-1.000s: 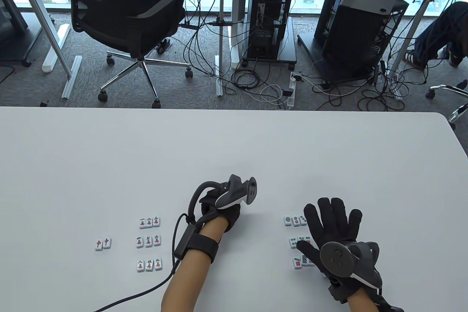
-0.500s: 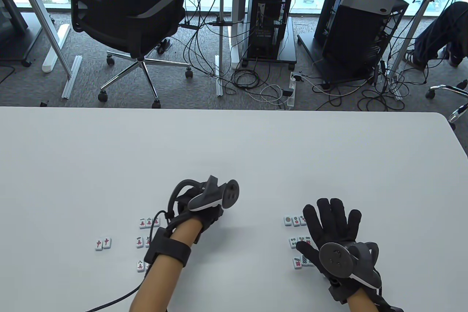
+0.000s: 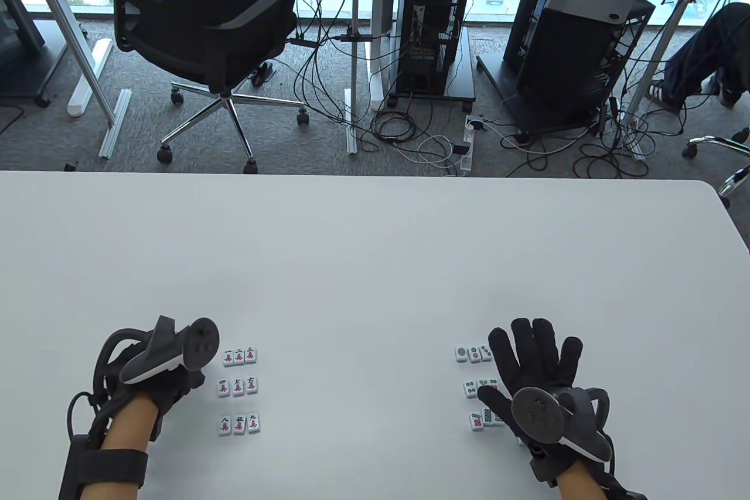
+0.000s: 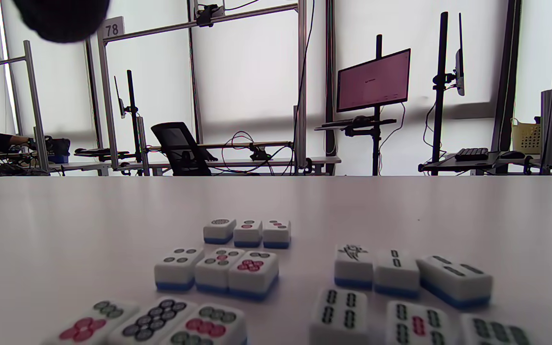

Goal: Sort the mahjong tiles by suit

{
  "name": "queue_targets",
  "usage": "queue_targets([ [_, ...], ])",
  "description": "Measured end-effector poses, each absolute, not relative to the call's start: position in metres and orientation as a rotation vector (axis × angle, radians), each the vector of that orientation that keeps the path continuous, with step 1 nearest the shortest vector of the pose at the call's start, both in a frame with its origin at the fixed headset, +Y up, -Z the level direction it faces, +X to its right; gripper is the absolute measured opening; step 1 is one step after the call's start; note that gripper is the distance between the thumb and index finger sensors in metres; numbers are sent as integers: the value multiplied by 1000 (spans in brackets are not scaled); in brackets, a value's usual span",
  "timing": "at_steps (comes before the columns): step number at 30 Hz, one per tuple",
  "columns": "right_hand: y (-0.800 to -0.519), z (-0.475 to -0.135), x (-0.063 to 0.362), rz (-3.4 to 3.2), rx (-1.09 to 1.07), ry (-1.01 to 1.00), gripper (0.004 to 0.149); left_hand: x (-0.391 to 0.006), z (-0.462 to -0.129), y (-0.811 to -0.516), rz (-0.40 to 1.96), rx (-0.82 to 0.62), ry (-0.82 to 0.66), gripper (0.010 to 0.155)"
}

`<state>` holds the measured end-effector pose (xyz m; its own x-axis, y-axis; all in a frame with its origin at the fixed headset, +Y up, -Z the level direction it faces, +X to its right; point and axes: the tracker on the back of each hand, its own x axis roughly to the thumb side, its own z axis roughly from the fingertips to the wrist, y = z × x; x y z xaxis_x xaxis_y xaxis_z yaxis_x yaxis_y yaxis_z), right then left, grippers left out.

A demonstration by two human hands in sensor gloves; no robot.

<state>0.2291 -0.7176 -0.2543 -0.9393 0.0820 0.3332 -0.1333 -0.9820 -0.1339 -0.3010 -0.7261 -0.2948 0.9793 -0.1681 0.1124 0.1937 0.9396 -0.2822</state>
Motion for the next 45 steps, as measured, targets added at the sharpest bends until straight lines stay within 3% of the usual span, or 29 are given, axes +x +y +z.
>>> queue_targets([
  [9,-718,-253,227,2995,504,-220,83,-302,-294,-750,-239,-327,-79,60],
  [25,-716,-254,228,2986,500,-218,83,-302,-291,-756,-366,-369,-70,67],
  [30,-716,-254,228,2984,493,-222,83,-303,-287,-729,-362,-292,-14,71],
  [36,-716,-254,229,2987,488,-223,83,-306,-274,-667,-421,-78,19,80],
  [42,-716,-254,229,3000,485,-221,83,-309,-256,-618,-319,130,23,91],
  [45,-716,-254,228,3005,486,-219,83,-307,-247,-609,-241,205,0,95],
])
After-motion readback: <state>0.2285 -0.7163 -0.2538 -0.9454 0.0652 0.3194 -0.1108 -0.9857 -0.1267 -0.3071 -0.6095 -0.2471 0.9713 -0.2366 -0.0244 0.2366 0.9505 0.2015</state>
